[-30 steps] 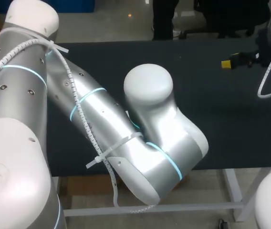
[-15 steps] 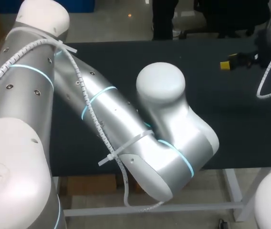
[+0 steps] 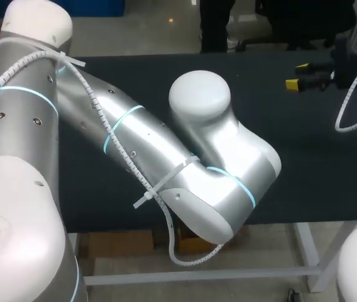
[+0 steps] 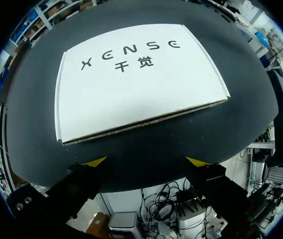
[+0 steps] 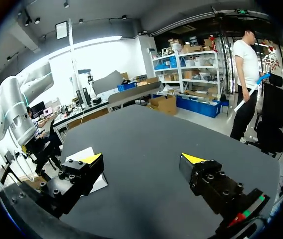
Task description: Assemble the packaging by folding the flat box into shape, placing the metal phone stand inside, and closing the box properly
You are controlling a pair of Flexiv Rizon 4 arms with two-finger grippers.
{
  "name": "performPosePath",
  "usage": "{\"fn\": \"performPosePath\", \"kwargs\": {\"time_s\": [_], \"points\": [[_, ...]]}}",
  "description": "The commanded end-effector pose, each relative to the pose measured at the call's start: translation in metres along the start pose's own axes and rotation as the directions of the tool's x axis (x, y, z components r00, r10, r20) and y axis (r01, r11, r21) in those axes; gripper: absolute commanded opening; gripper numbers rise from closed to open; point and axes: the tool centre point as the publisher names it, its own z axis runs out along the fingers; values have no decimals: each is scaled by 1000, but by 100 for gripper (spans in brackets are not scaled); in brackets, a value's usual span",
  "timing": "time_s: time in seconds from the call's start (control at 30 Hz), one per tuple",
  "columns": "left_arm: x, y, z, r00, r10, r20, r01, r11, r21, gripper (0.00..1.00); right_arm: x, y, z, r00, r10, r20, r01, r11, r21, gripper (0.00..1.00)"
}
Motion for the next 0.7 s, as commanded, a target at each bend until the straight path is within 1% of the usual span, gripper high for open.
{"fn": "performPosePath", "kwargs": {"time_s": [0.03, 0.27, 0.3, 0.7], "points": [[7, -8, -1, 1000, -9, 21, 9, 1000, -10, 100, -10, -4, 1, 999, -4, -45, 3, 1000, -19, 100], [6, -20, 3, 999, -49, 23, 49, 999, -13, 100, -10, -5, 2, 998, -10, -60, 9, 1000, -16, 100], [6, -21, 3, 997, -64, 34, 64, 998, -17, 100, -10, -5, 2, 998, -14, -63, 13, 1000, -16, 100], [4, -34, 8, 992, -124, 36, 124, 992, -18, 100, -8, -3, 4, 997, -27, -70, 26, 1000, -12, 100]]}}
